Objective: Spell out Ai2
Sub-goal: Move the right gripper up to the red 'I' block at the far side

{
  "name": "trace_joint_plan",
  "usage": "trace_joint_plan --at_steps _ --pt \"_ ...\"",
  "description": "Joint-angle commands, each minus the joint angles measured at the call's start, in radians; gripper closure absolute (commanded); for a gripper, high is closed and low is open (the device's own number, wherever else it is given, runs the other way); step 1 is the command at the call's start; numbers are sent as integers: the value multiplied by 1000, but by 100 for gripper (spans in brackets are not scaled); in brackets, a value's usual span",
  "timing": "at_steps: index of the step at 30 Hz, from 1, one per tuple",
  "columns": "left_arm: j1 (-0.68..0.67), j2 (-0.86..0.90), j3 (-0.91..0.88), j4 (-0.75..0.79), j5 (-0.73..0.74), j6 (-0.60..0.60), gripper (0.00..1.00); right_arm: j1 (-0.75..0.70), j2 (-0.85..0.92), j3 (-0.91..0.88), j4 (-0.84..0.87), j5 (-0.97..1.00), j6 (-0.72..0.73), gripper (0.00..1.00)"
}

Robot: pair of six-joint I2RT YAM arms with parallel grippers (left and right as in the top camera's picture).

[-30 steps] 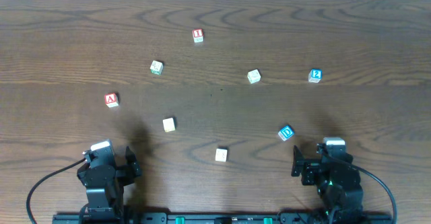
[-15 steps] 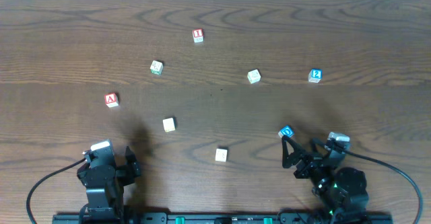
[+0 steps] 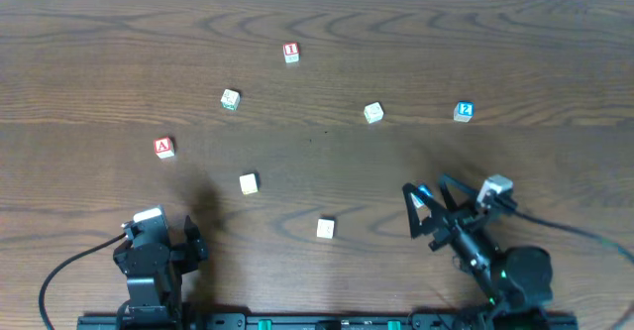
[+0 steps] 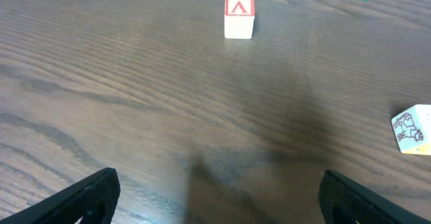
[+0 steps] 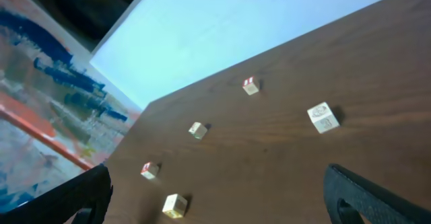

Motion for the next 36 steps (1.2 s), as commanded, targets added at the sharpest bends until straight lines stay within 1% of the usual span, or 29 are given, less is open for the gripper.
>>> trace_joint_plan --at_steps 1,4,6,11,17,20,23,31,32,36 --pt "6 -6 -16 -18 -3 14 5 -3 156 4 113 -22 5 1" --pt "6 -6 -16 -18 -3 14 5 -4 339 32 262 -22 -11 1" --pt "6 -6 -16 -18 -3 14 5 -4 463 72 314 -18 -37 1" --pt "6 -6 -16 -18 -3 14 5 -2 768 251 325 -10 -116 1" --pt "6 -6 -16 -18 -3 14 5 40 1106 531 315 -6 -214 1" --pt "6 -6 -16 -18 -3 14 5 65 1260 687 284 1 -241 1" --pt "6 -6 -16 -18 -3 14 5 98 1418 880 214 23 -288 1" --pt "6 -6 -16 -18 -3 14 5 185 1749 1355 25 138 -403 1" --pt "6 -6 -16 -18 -3 14 5 199 1817 1452 -9 151 -414 1" --pt "6 -6 -16 -18 -3 14 5 230 1975 1666 -53 158 -448 1"
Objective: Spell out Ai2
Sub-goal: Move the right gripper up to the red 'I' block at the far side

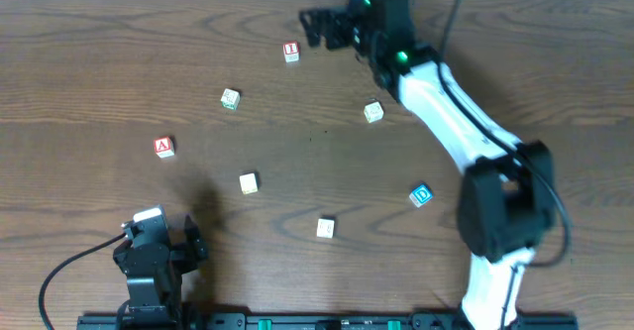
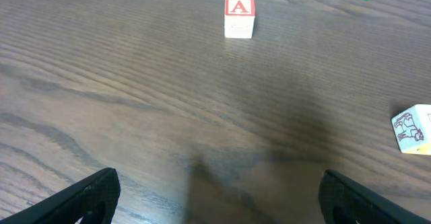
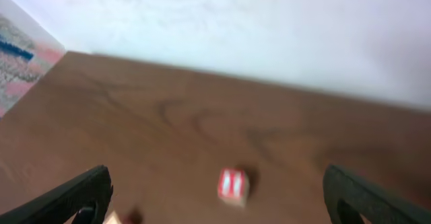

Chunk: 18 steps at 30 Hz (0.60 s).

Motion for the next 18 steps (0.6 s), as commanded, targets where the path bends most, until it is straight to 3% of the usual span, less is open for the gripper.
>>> trace_joint_plan --at_steps 1,9,18 --pt "6 -6 -16 -18 -3 14 4 31 107 145 -27 29 -56 1" --pt "6 -6 -16 -18 -3 14 5 100 340 428 -149 104 -188 1" --pt "6 -6 -16 -18 -3 14 5 135 421 457 -236 187 -244 1"
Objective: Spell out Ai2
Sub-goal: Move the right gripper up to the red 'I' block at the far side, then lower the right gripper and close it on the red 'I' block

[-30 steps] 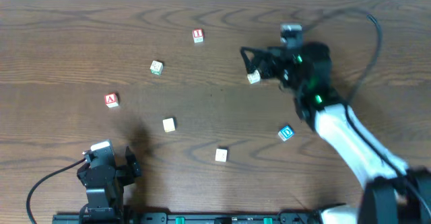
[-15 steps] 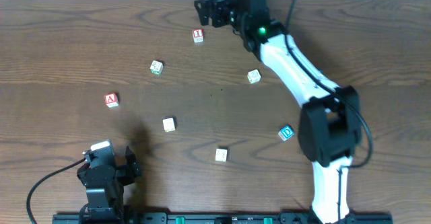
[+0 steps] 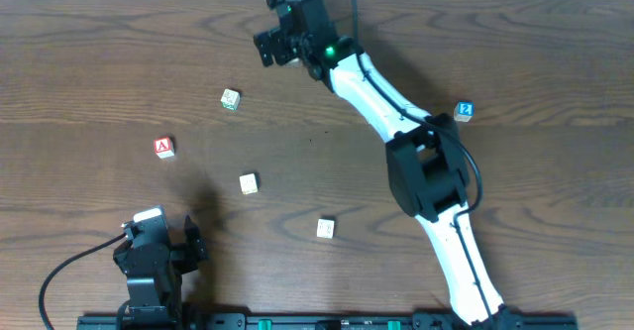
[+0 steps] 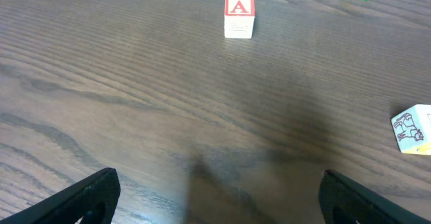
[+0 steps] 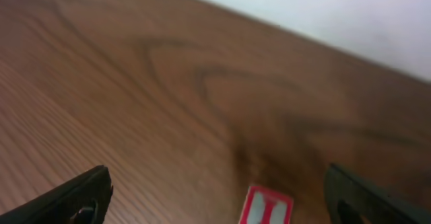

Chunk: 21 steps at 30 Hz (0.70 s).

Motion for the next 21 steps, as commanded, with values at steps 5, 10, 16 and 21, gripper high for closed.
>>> trace_joint_plan --at_steps 5,10,16,21 --pt "6 -6 -16 -18 -3 14 5 -1 42 26 -38 71 -52 2" --pt "6 -6 -16 -18 -3 14 4 -2 57 26 -47 69 -24 8" --pt "6 -6 -16 -18 -3 14 5 -2 75 26 -52 69 37 8" --pt "6 -6 -16 -18 -3 14 5 -9 91 25 -51 62 74 11"
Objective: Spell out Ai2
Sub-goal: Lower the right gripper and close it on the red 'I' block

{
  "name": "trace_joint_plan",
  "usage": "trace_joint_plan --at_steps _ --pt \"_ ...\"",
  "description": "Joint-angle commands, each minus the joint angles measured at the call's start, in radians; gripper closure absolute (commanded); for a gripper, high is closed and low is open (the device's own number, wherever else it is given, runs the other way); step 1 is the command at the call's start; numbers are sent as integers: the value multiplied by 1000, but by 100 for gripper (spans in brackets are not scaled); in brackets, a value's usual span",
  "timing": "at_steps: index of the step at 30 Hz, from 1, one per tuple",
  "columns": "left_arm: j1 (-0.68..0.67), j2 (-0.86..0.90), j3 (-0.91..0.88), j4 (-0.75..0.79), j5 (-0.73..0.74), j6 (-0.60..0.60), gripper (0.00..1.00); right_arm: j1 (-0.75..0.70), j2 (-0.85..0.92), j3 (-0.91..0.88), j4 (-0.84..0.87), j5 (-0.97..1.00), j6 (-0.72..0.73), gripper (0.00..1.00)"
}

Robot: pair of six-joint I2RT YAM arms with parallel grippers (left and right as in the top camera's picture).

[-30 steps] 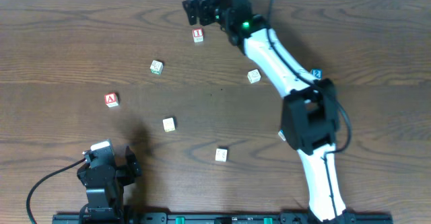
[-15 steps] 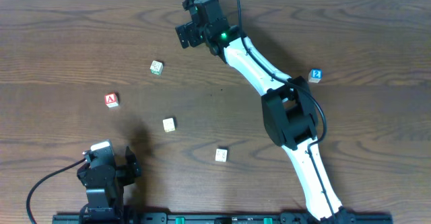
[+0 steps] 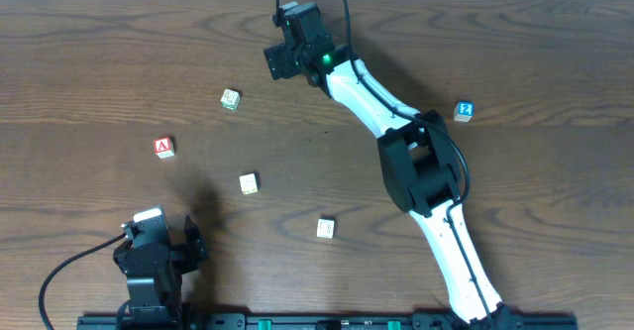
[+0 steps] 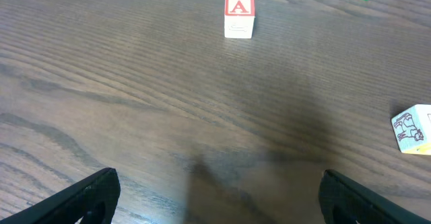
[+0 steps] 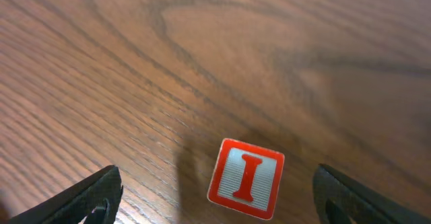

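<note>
The red I block (image 5: 246, 178) lies flat on the wooden table, letter up, between the wide-apart fingers of my right gripper (image 5: 215, 194), which is open. Overhead, the right gripper (image 3: 289, 60) covers that block at the far middle of the table. Further left stands the red A block (image 3: 164, 148), seen ahead of the left wrist camera as the red A block (image 4: 239, 17). At the right lies the blue 2 block (image 3: 464, 111). My left gripper (image 3: 154, 256) rests open at the near left with nothing between its fingers (image 4: 94, 190).
Other blocks lie about: a green-lettered one (image 3: 230, 99), a pale one (image 3: 249, 183) and another (image 3: 325, 229) near the front. The left wrist view shows a picture block (image 4: 412, 130) at its right edge. My right arm (image 3: 396, 122) stretches across the table's middle.
My right gripper has come lower and closer over the I block, which now fills more of the wrist view between the open fingers. The left arm has not moved.
My right gripper was open near the front right of the table. Then it was stretched out to the far edge beside the I block. After that it stood above the block, and now sits low around it, still open. The left gripper stayed put.
</note>
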Motion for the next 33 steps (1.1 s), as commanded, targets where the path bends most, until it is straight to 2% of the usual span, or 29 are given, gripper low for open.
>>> trace_joint_plan --at_steps 1,5,7,8,9,10,21,33 --pt "6 -6 -16 -18 -3 14 5 -9 16 23 -3 6 51 13" --pt "6 -6 -16 -18 -3 14 5 -14 25 23 -3 3 64 20" --pt "6 -6 -16 -18 -3 14 5 -15 27 23 -2 -5 69 28" --pt "6 -6 -16 -18 -3 14 5 -15 27 23 2 -8 69 36" --pt "6 -6 -16 -18 -3 14 5 -15 27 23 5 -10 69 47" --pt "6 -6 -16 -18 -3 14 5 -15 27 23 5 -9 69 64" --pt "6 -6 -16 -18 -3 14 5 -15 27 23 -1 -9 68 62" --pt "6 -6 -16 -18 -3 14 5 -17 27 23 1 -8 68 76"
